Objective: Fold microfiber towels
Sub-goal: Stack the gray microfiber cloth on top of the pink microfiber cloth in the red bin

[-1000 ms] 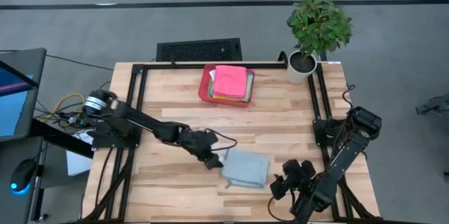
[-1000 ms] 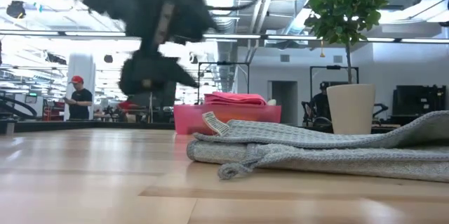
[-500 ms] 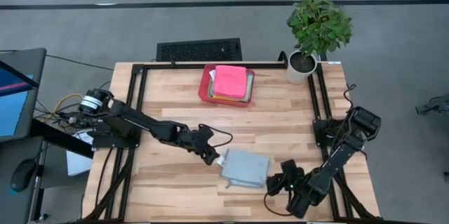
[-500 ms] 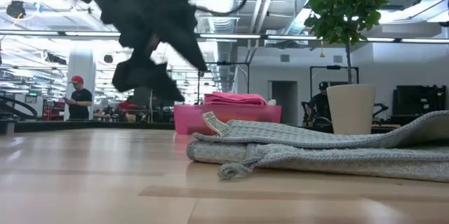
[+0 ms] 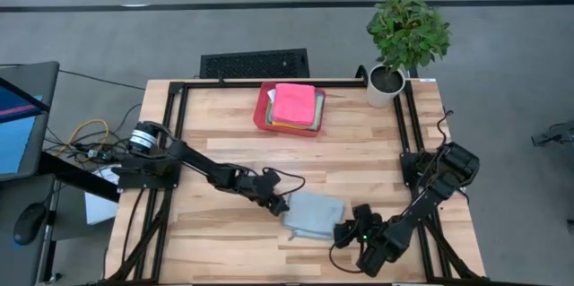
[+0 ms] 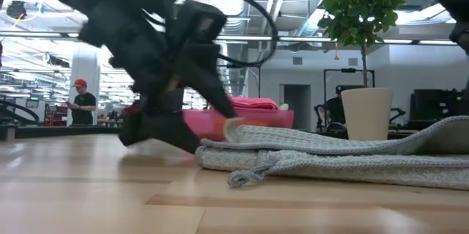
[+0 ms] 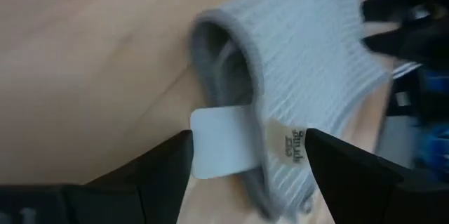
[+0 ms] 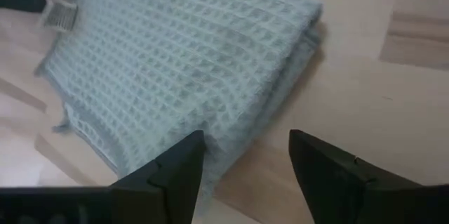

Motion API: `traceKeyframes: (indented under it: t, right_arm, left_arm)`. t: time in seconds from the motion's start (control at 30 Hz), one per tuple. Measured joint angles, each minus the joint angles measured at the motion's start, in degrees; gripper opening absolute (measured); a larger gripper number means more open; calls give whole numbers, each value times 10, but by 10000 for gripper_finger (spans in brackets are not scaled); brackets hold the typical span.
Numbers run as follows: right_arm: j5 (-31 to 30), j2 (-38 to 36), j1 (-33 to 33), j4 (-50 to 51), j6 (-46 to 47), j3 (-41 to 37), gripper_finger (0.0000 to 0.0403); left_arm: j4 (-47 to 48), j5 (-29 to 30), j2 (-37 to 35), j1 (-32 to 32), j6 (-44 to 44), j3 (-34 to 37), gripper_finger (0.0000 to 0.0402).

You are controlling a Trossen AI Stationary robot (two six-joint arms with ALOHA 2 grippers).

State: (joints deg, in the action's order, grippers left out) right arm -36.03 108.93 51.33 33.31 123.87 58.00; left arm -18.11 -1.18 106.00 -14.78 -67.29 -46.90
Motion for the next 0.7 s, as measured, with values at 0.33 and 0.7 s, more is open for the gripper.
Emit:
traceKeyframes:
  t: [0.33, 0.7]
  right_arm:
    - [-4, 8, -35, -53, -46, 0, 239]
    - [2, 10, -62, -72, -86, -1, 165]
  left_arm:
    - [-74, 6, 42, 3, -18, -3, 272]
    - [-78, 39, 45, 2, -8, -3, 171]
